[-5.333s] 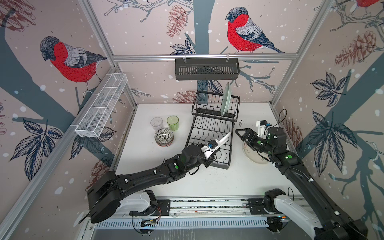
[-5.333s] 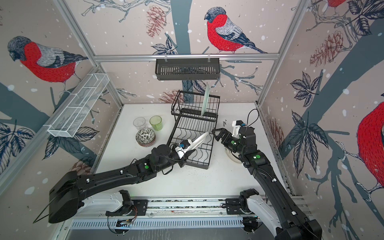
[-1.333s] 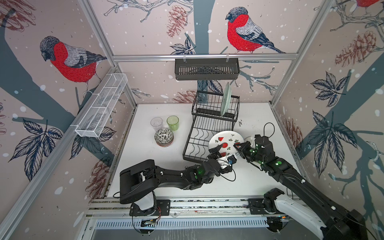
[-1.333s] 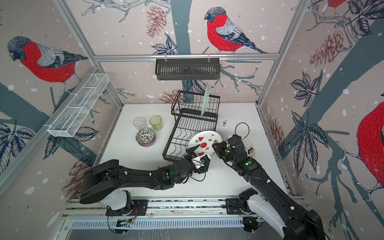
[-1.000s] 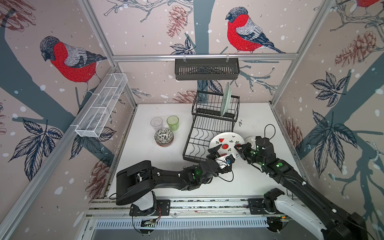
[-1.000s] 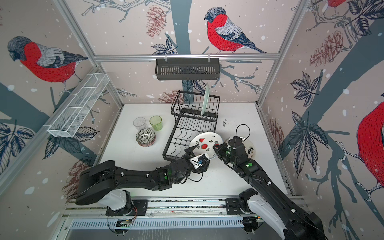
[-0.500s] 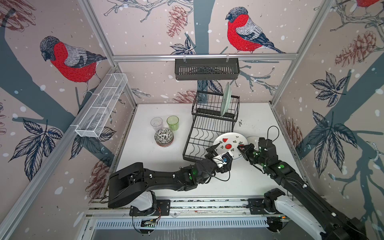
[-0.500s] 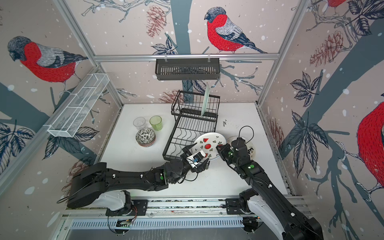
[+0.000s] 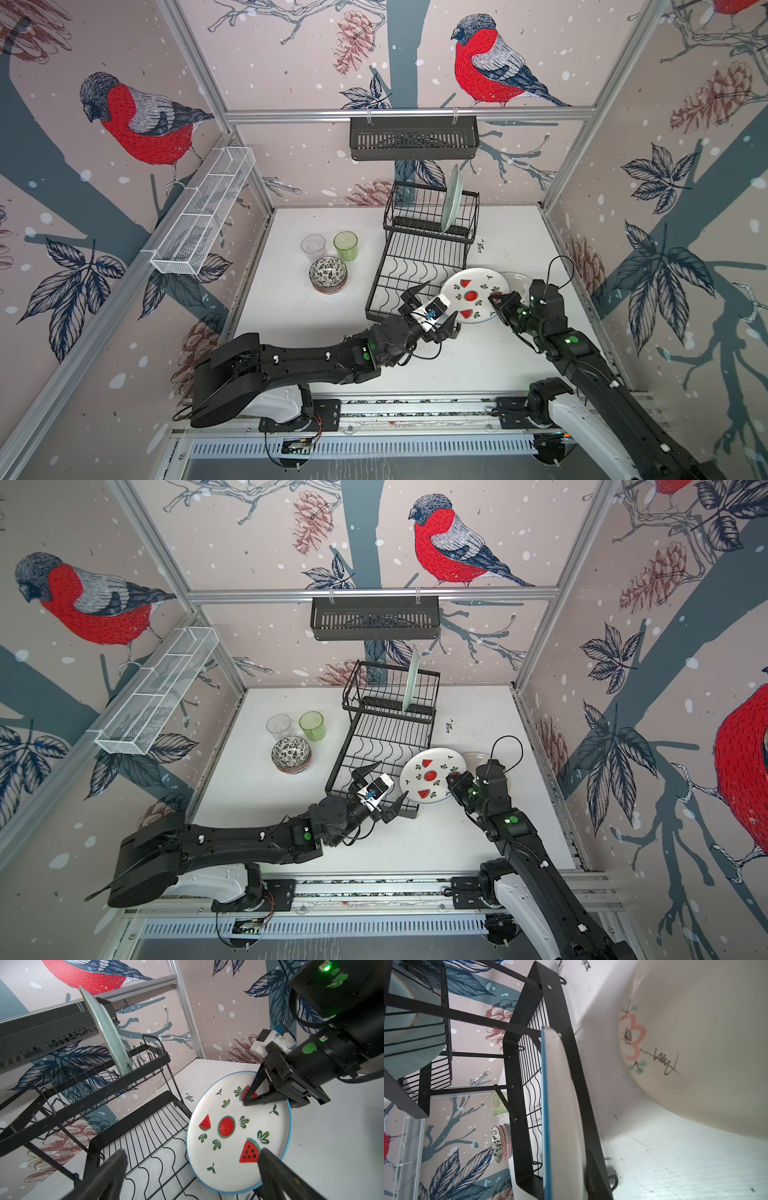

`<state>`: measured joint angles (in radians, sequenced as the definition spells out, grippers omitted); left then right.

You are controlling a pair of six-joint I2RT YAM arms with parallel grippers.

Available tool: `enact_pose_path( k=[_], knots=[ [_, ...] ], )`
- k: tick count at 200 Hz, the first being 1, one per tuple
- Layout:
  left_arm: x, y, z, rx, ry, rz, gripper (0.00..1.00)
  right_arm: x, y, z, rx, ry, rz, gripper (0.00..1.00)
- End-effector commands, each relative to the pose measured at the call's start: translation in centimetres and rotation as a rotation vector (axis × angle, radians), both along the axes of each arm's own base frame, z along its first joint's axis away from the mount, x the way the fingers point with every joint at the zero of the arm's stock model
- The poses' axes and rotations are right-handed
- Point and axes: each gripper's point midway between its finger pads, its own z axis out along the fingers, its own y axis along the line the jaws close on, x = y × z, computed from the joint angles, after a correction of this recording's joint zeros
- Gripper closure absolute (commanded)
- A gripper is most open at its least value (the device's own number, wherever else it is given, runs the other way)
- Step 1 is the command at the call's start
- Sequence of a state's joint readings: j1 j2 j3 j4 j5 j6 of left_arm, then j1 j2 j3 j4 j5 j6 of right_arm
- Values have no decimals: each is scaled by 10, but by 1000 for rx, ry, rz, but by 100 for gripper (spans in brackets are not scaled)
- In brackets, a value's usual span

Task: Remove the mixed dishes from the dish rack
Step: 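Lower the watermelon plate onto the floral plate with right gripper while left gripper withdraws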

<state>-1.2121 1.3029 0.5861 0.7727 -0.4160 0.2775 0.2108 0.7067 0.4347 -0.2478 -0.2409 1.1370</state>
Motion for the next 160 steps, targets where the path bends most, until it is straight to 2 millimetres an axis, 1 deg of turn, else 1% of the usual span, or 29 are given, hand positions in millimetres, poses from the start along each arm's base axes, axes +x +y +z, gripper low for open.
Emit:
enact_pose_path(
  k=[1,23,51,95,125,142,160],
  knots=[
    [1,6,14,-94,31,-29,2,8,-4,20,-9,-82,21,100],
    [7,17,20,-125,48,-25,2,9,-16,24,-15,-95,-6,100],
    [12,32,26,-168,69,-15,3,8,-33,21,-21,-88,-41,100],
    [10,47,13,-146,85,11,3,5,-57,27,-18,-96,-84,100],
    [11,48,8,-139,89,13,3,5,-73,29,-23,-95,-120,100],
    [11,50,8,-142,87,15,3,4,-83,28,-33,-91,-148,100],
    [12,52,7,-148,87,23,3,1,-91,24,-33,-70,-180,100]
  ],
)
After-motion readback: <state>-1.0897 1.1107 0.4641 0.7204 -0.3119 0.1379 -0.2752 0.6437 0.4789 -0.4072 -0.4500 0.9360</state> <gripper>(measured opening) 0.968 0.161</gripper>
